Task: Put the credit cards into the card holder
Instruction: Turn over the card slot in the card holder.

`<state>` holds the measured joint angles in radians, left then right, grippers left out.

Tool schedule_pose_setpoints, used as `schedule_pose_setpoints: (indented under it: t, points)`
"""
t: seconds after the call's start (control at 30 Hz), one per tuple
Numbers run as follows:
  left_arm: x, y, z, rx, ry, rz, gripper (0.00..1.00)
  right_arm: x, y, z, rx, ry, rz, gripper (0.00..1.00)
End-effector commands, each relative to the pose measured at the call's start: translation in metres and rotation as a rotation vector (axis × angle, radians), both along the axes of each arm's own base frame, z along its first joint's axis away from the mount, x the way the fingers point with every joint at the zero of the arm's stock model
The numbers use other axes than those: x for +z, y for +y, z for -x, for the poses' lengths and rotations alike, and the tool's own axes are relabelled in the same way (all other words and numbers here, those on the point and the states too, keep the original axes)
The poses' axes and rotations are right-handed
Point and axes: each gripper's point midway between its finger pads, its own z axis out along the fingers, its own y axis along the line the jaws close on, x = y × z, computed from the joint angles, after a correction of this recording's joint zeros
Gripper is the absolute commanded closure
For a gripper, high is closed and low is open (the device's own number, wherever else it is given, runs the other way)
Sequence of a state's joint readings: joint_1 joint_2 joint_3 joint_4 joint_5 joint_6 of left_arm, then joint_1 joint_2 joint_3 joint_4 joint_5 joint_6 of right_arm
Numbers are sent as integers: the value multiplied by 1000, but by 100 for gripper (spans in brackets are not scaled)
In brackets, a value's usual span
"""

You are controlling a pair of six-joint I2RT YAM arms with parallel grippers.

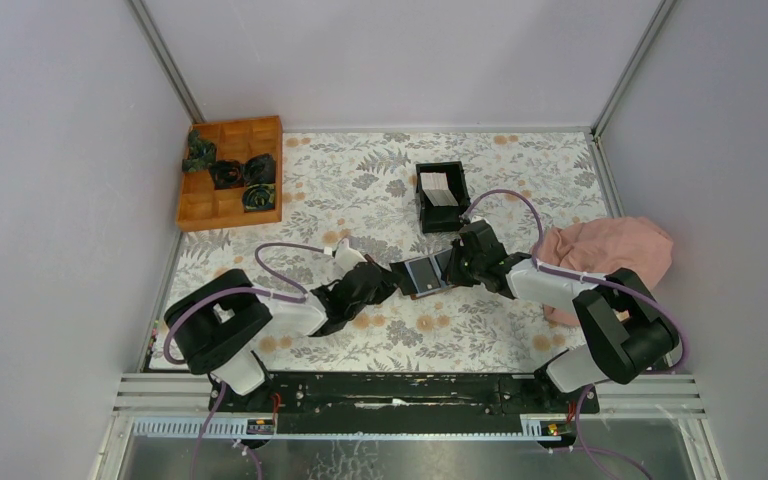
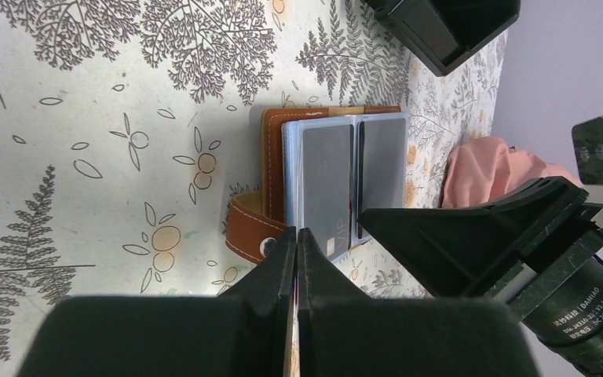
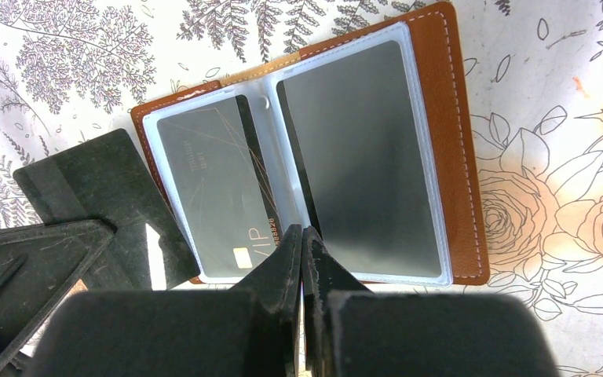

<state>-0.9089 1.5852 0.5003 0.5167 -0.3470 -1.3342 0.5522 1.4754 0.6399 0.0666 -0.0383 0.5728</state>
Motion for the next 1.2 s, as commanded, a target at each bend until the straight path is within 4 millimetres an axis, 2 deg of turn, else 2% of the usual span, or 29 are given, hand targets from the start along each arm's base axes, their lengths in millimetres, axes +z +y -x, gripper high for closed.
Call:
schedule_pose_setpoints:
  t: [0.0,0.33,0.87,1.17]
  points:
    - [9,-8,-4,4,-40,69,100,0,5,-2,24,-28,-4,100]
    - [10,-12,-5,-4,-41,89,100,1,5,-2,25,-26,-7,100]
    - [23,-18,-9,-7,-79,133,100,-1,2,-3,28,-27,33,100]
    - [29,-35,-15,-42,-89,148,100,4,2,-3,41,-42,80,100]
